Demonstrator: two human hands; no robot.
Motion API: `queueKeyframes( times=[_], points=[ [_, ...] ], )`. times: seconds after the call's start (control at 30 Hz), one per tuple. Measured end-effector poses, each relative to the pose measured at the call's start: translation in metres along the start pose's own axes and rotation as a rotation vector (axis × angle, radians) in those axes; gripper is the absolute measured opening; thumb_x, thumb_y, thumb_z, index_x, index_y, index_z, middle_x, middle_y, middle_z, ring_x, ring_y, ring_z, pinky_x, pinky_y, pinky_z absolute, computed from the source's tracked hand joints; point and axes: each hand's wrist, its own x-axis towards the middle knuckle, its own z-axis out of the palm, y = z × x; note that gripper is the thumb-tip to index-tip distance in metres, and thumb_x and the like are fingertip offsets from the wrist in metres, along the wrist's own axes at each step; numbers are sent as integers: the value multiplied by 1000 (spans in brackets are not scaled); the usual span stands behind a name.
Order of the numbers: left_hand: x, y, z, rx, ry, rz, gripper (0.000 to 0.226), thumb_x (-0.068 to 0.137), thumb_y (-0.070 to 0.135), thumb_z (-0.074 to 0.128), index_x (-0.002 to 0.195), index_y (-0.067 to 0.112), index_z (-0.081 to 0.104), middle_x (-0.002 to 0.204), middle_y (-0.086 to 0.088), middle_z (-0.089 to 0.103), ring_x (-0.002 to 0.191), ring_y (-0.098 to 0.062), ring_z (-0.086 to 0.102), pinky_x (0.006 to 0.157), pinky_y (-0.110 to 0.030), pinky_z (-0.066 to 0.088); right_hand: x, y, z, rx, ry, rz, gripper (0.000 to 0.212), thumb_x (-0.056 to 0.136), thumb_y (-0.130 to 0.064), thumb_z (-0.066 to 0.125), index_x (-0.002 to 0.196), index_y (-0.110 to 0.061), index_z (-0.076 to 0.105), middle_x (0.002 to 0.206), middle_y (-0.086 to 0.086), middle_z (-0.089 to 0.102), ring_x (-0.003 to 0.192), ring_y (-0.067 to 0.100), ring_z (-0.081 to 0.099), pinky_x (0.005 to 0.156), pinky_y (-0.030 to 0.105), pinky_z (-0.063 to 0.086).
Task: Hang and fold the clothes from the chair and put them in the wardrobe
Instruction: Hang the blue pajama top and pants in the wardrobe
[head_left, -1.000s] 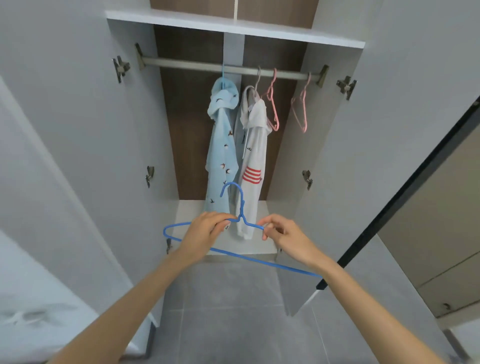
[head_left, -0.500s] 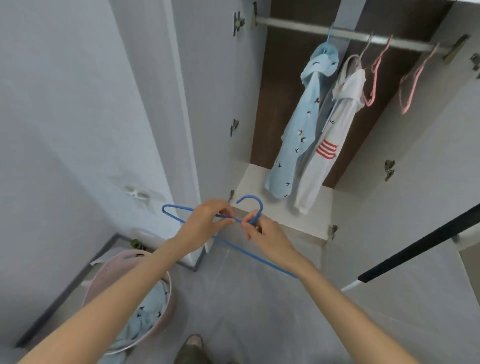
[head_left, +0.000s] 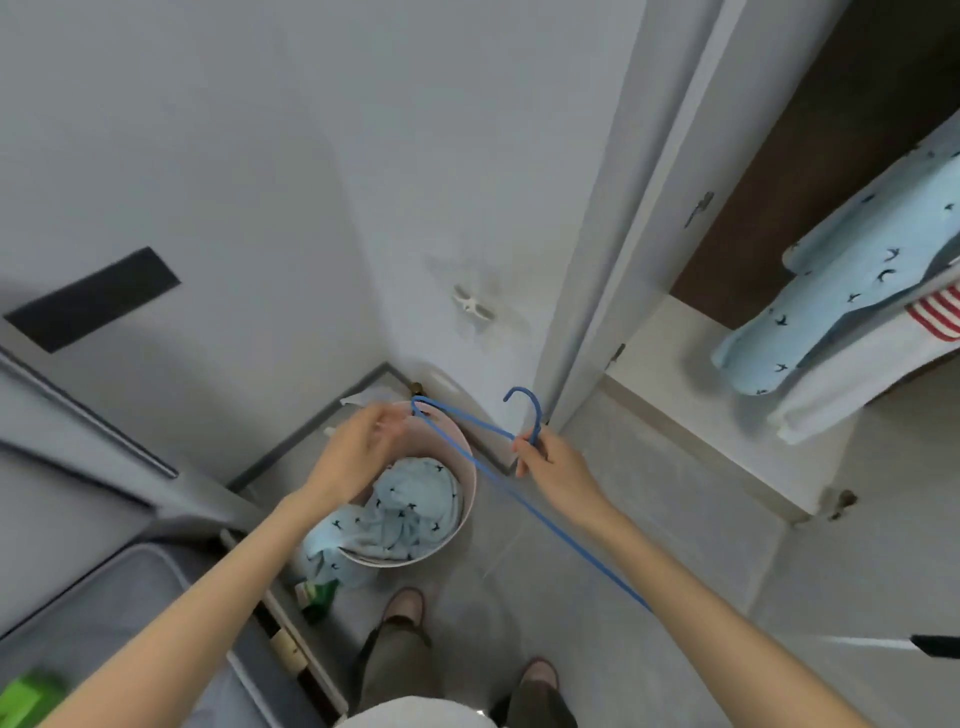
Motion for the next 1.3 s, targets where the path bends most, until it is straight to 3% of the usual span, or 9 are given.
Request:
queueKeyframes(
  times=[0.17,0.23,0.33,0.6,0.77,0.87,0.97,1.07,1.3],
  points=[
    [22,-83,-29,43,-125,-156,20,96,15,50,114,11,57,108,-1,63,97,-19,62,86,-33,49,40,-10,57,-7,24,85,14,101,-19,44,93,-11,53,80,7,64,75,13,56,63,13,37],
    [34,-109,-33,47,-181,-177,22,96,14,49,118,11,55,109,-1,61,98,-18,60,84,-25,44,54,-9,76,-6,32,103,12,101,-17,44,93,-11,51,76,5,63,66,4,55,61,21,38],
    [50,-143,-33,54,-226,-257,23,97,12,49,119,8,54,112,-1,59,100,-17,57,83,-21,39,75,-4,100,14,48,147,9,100,-14,44,98,-7,50,72,3,62,48,-5,48,54,13,35],
    [76,-231,18,39,-356,-419,29,97,15,50,125,10,53,123,-4,57,109,-16,54,90,-22,39,134,35,151,75,79,280,16,99,-15,47,106,-2,52,79,6,68,45,-8,49,56,18,34],
    [94,-292,70,-124,-266,-633,31,98,15,47,128,11,52,125,-1,54,114,-18,52,90,-28,42,176,84,181,106,72,297,17,99,-19,49,107,-4,52,77,3,70,58,-8,55,60,6,39],
    [106,-336,107,-299,-151,-823,32,98,18,49,129,14,52,130,-7,55,116,-24,54,101,-42,45,196,120,203,147,58,275,18,99,-21,49,110,-7,51,78,3,72,61,14,57,65,24,43],
    [114,-374,145,-430,-120,-958,40,99,17,49,137,11,46,131,-8,52,116,-26,54,98,-38,46,216,156,224,168,51,252,17,99,-23,49,110,-10,52,74,-2,71,74,33,55,71,32,44],
    [122,-408,185,-523,-141,-1047,45,100,19,49,142,11,40,137,-10,48,116,-27,52,95,-38,45,238,189,243,188,61,211,19,99,-23,49,110,-8,51,68,-6,69,69,19,51,60,14,41],
    [147,-486,271,-640,-90,-1132,57,97,25,55,147,14,31,144,-7,41,126,-26,43,94,-36,43,285,248,272,163,-9,98,14,99,-26,50,86,-23,44,63,-6,66,40,5,30,44,14,29]
  ],
)
